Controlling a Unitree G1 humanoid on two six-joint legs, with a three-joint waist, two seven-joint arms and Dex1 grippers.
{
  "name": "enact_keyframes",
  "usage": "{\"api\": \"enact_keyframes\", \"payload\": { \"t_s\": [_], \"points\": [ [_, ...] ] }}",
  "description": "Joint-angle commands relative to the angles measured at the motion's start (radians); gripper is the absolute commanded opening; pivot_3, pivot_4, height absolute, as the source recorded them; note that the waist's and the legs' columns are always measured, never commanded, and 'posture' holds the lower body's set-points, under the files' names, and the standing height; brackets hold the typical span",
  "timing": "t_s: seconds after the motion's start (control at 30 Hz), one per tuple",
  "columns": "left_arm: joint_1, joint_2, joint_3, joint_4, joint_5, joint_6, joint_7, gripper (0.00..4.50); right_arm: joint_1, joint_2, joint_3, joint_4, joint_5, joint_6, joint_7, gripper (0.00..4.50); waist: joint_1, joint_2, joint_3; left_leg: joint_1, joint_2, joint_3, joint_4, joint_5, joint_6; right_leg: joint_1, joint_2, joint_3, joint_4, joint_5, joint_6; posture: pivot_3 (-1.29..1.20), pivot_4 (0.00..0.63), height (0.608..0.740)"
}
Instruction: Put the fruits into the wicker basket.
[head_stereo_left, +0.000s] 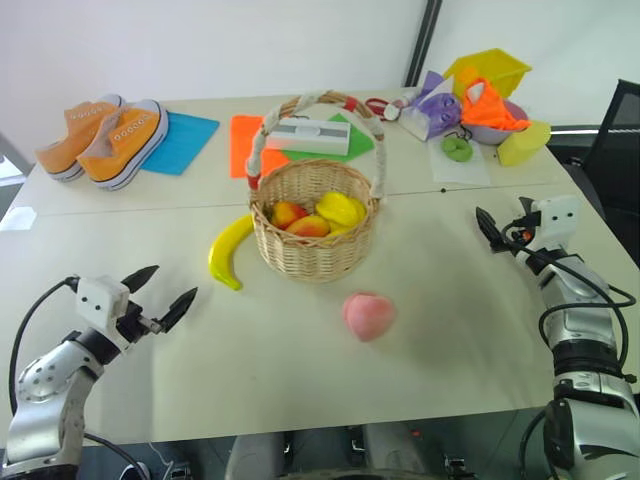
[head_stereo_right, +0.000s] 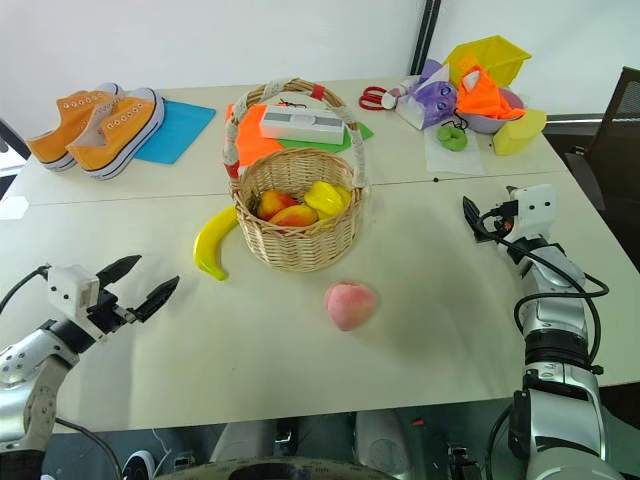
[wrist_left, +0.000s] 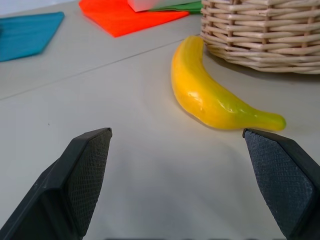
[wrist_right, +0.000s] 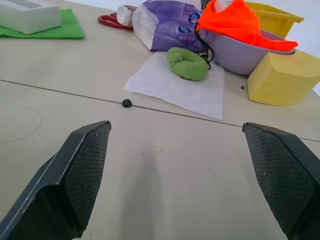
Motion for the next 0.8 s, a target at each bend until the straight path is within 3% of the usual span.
{"api": "enact_keyframes", "payload": {
  "t_s": [0.03, 0.37, 0.57, 0.7, 0.8],
  "points": [
    [-0.010, 0.007, 0.022, 0.007, 0.001, -0.035, -0.004, 4.50, -0.007, 0.002, -0.011, -0.030, 0.004, -0.022, -0.004, 4.40, 0.000, 0.000, 0.000, 0.000, 0.000, 0.000, 0.000, 0.000, 0.000, 0.000, 0.000, 0.000, 0.000, 0.000, 0.000, 0.00, 0.150, 0.740],
    [-0.074, -0.001, -0.015, 0.009, 0.038, -0.019, 0.042, 4.50, -0.021, 0.002, -0.005, -0.031, 0.003, -0.036, 0.014, 4.40, -0.001, 0.000, 0.000, 0.000, 0.000, 0.000, 0.000, 0.000, 0.000, 0.000, 0.000, 0.000, 0.000, 0.001, 0.001, 0.00, 0.150, 0.740],
    [-0.150, -0.066, -0.059, -0.072, 0.031, 0.017, 0.111, 4.50, 0.098, 0.034, -0.024, -0.258, 0.203, -0.041, 0.288, 4.40, 0.004, 0.000, 0.000, 0.000, 0.000, 0.000, 0.000, 0.000, 0.000, 0.000, 0.000, 0.000, 0.000, 0.001, 0.002, 0.00, 0.150, 0.740],
    [-0.186, -0.084, -0.083, -0.112, 0.031, 0.060, 0.150, 4.50, 0.202, -0.016, -0.023, -0.435, 0.272, 0.009, 0.416, 4.40, 0.004, 0.000, 0.000, 0.000, 0.000, 0.000, 0.000, 0.000, 0.001, 0.001, 0.000, 0.000, 0.000, 0.002, 0.004, 0.00, 0.150, 0.740],
    [-0.229, -0.090, -0.108, -0.120, 0.054, 0.119, 0.200, 4.50, 0.280, -0.090, -0.030, -0.630, 0.398, 0.164, 0.506, 4.40, 0.002, 0.000, 0.000, 0.000, 0.000, 0.000, 0.000, 0.000, 0.001, 0.001, 0.000, 0.000, 0.000, 0.002, 0.004, 0.00, 0.150, 0.740]
  ]
}}
